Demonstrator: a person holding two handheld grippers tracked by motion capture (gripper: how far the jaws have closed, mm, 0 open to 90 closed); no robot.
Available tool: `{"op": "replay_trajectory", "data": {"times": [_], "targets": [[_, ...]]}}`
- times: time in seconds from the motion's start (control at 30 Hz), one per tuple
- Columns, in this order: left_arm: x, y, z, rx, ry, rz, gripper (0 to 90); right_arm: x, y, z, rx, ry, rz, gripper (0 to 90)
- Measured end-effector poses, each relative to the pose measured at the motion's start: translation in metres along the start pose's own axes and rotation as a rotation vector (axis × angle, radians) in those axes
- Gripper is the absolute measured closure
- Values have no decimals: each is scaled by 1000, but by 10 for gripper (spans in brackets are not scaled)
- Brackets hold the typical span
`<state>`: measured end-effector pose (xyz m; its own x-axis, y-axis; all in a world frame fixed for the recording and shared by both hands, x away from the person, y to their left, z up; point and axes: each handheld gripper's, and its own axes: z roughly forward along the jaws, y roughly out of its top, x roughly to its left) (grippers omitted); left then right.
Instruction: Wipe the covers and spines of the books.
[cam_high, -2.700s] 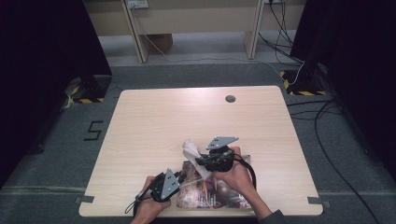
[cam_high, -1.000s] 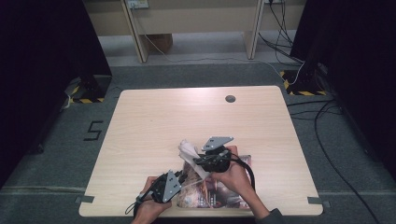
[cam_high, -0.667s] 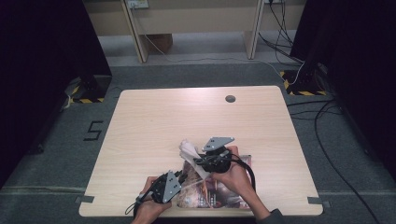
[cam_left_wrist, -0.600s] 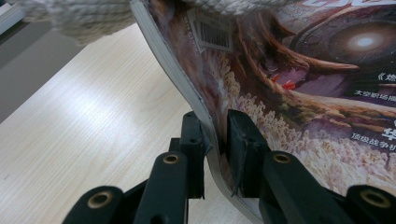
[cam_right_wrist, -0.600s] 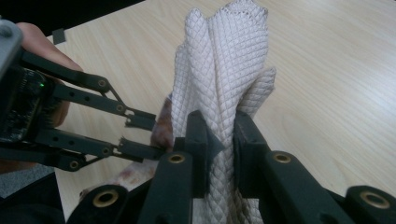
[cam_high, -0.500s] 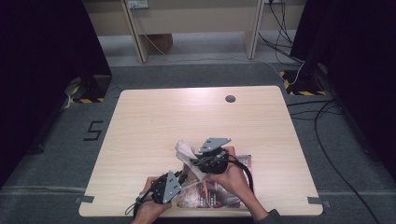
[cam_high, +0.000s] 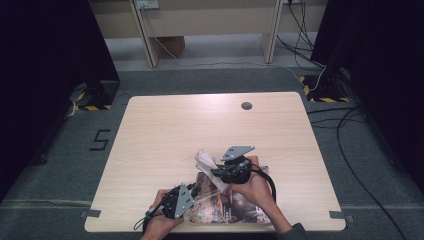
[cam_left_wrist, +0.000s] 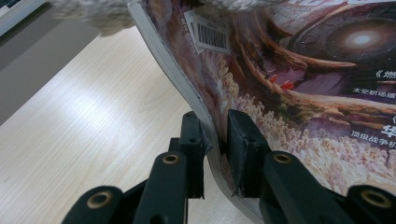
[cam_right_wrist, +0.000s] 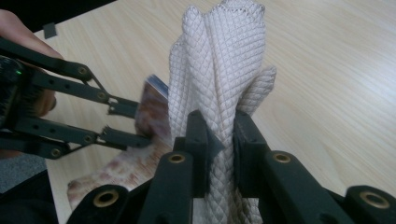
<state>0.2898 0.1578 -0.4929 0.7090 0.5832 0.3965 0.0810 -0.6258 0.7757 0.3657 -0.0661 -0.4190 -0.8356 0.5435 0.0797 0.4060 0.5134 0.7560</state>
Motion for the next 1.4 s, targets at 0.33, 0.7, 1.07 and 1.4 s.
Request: {"op": "replay_trajectory", "data": {"times": [0.33,0.7,1.07,1.4], "targets": [[0,1,0,-2,-1,4,767,-25,-21,-9,24,-39,76,790],[0,2,-1,-7,2,9,765,-47,-36,-16,60,-72,129,789],[0,2,-1,-12,2,7,763,-62,-47,-20,79,-95,163,789],[0,2,-2,-15,3,8,761,-74,-57,-24,101,-124,197,789]]}}
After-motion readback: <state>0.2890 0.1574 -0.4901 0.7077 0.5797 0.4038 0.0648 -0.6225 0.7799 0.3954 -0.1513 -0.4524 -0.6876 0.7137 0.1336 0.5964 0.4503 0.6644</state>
